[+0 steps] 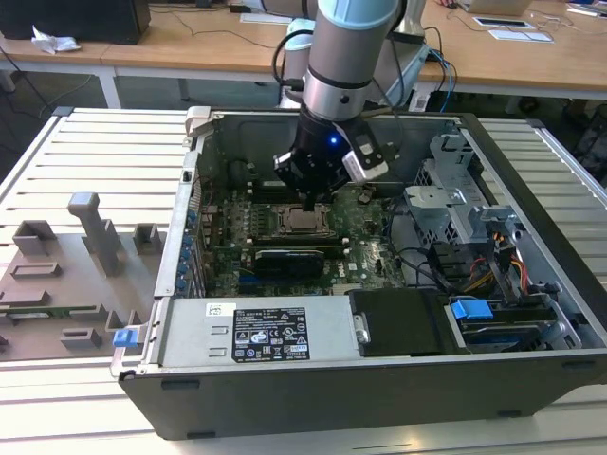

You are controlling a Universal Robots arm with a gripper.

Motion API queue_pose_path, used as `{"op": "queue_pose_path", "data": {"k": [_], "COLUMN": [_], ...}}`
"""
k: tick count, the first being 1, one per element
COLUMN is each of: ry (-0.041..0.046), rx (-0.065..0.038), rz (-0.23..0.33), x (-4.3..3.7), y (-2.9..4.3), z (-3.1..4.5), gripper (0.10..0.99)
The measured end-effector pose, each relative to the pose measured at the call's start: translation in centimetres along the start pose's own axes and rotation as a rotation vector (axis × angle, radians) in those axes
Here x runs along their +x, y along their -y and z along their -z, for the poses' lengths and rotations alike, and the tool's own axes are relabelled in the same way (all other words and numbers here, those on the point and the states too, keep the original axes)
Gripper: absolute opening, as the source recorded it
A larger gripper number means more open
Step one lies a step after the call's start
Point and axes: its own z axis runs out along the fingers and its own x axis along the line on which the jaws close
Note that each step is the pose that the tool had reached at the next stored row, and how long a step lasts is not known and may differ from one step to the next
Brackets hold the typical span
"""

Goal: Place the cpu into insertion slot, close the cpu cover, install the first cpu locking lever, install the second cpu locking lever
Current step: 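Install the second cpu locking lever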

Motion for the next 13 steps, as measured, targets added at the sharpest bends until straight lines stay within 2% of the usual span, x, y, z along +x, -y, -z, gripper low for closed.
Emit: {"op": "queue_pose_path", "data": {"k": [6, 13], "ry": [-0.0001, -0.0001], "rx": [0.001, 0.001], "rz": [0.0, 0.0], "x": [0.11, 0.11], "y": [-0.07, -0.08], "z": [1.38, 1.41], "gripper": [0.106, 0.106]}}
